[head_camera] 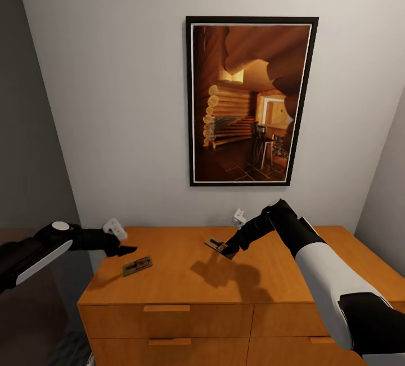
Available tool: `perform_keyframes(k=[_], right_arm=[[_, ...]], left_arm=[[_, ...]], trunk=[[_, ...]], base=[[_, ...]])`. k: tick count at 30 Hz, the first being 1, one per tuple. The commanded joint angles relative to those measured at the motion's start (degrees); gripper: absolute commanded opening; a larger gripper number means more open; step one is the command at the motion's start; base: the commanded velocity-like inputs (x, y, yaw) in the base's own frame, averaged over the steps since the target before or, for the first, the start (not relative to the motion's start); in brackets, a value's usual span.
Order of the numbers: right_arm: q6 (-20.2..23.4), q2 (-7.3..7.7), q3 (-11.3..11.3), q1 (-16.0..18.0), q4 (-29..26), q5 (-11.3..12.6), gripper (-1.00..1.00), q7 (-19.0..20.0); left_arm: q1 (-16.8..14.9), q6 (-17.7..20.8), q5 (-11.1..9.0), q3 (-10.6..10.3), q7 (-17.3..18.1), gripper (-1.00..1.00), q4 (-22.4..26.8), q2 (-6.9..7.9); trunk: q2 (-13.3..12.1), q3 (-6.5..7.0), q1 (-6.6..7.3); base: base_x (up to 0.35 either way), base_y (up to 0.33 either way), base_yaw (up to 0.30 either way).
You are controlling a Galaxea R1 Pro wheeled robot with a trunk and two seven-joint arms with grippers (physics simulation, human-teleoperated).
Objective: Take the four mousetraps from the cabinet in the bathroom and place them on the bathroom floor. Make sure all four end up on the same floor surface, and ensure that at least two of them are either under or directly next to the same bathroom sink.
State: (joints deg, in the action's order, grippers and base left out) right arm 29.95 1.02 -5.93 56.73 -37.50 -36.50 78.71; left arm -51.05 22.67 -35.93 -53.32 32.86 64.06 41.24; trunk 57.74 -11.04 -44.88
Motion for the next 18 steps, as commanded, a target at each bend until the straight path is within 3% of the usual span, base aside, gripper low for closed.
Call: perform_keyframes(k=[1,10,18], right_arm=[[0.9,0.05,-0.1,0.0,-0.1,0.0,-1.00,0.3],[0.8,0.48,-0.1,0.0,0.0,0.0,-1.00,0.7],[0.9,0.48,-0.2,0.0,0.2,0.0,-1.00,0.7]], left_arm=[[-0.1,0.5,0.4,-0.1,0.3,1.00,-0.1,0.03],[-0.1,0.5,8.3,-0.1,8.5,1.00,0.6,-0.95],[-0.1,0.2,11.9,-1.4,9.8,1.00,0.6,-2.48]], trunk=[[0.1,-0.09,-0.01],[0.1,-0.09,-0.01],[0.1,-0.09,-0.01]], base=[[0.000,0.000,0.000],[0.000,0.000,0.000],[0.000,0.000,0.000]])
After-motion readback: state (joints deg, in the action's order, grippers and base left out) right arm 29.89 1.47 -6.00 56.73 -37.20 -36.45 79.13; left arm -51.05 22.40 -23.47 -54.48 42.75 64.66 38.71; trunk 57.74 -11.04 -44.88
